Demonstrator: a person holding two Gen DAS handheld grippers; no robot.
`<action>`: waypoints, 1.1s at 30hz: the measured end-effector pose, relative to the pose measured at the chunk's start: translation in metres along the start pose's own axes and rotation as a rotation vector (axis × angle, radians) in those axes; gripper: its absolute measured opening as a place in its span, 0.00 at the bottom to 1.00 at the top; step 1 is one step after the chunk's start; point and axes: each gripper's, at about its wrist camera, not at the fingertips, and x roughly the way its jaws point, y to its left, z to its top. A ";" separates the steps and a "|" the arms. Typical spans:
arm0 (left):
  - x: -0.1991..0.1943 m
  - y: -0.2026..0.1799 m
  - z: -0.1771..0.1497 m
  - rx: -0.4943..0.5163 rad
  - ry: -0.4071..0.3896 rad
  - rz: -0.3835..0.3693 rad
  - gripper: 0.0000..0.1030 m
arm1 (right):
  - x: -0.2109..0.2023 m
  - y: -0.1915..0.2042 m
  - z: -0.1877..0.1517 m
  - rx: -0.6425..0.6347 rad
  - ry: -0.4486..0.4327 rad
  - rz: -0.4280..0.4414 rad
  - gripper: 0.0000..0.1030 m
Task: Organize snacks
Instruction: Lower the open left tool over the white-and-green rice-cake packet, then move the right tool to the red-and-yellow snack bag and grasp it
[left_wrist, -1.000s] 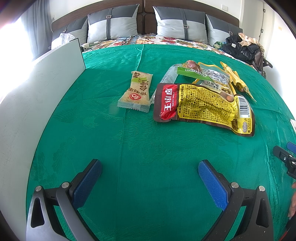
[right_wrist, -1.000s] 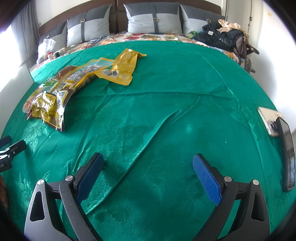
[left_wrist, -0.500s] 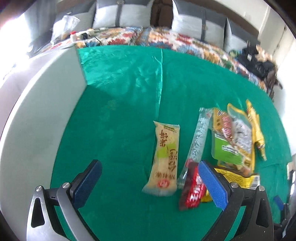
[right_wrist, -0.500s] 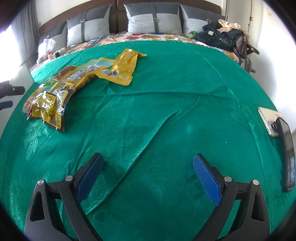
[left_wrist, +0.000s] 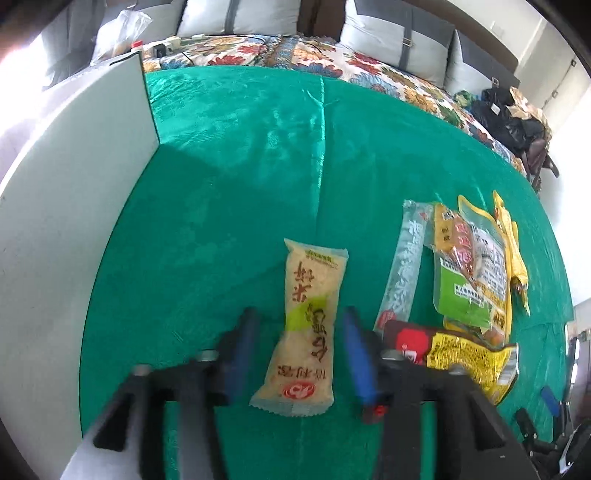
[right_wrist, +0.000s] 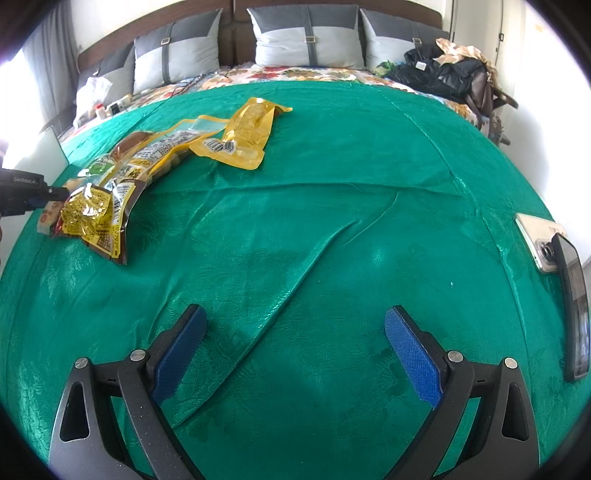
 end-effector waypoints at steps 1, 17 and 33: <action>-0.001 -0.002 0.001 0.026 -0.007 0.018 0.69 | 0.000 0.000 0.000 0.000 0.000 0.000 0.96; -0.044 0.019 -0.092 0.045 -0.057 0.034 0.16 | 0.000 0.000 0.000 0.000 0.000 0.000 0.96; -0.045 0.018 -0.146 0.076 -0.177 0.153 1.00 | 0.000 0.000 0.000 0.000 0.000 0.000 0.96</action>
